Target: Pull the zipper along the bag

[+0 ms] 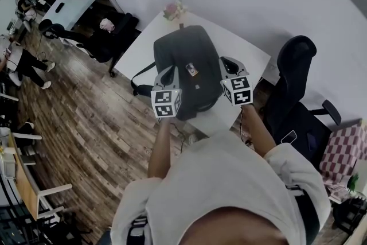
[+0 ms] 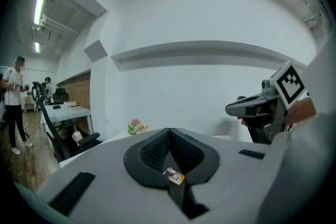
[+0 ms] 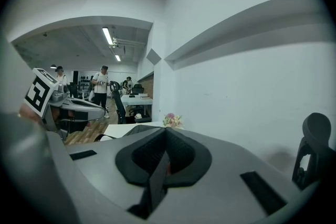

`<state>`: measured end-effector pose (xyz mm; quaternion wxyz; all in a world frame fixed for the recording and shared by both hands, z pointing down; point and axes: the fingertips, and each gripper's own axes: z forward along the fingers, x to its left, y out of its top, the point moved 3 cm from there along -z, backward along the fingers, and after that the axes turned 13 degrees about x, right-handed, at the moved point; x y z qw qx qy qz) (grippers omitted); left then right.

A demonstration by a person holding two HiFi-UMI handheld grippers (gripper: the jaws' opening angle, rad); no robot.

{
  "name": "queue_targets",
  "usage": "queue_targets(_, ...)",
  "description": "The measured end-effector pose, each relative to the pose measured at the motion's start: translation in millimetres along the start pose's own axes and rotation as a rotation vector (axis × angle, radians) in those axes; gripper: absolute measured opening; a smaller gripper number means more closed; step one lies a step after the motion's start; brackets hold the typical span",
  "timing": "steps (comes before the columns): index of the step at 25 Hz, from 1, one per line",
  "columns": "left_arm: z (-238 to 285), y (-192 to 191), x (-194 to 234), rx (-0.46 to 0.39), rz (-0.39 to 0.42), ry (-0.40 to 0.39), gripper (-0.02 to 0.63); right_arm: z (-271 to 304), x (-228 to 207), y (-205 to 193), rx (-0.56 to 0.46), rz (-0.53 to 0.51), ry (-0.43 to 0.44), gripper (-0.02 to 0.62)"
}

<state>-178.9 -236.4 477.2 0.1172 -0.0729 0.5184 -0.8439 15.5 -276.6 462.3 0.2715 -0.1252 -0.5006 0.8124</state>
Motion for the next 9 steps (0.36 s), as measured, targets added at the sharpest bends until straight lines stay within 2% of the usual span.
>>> queue_targets(9,0.1,5.6,2.2,-0.009,0.002,-0.008,0.026,0.9,4.2,6.8,-0.005,-0.011,0.001,0.014)
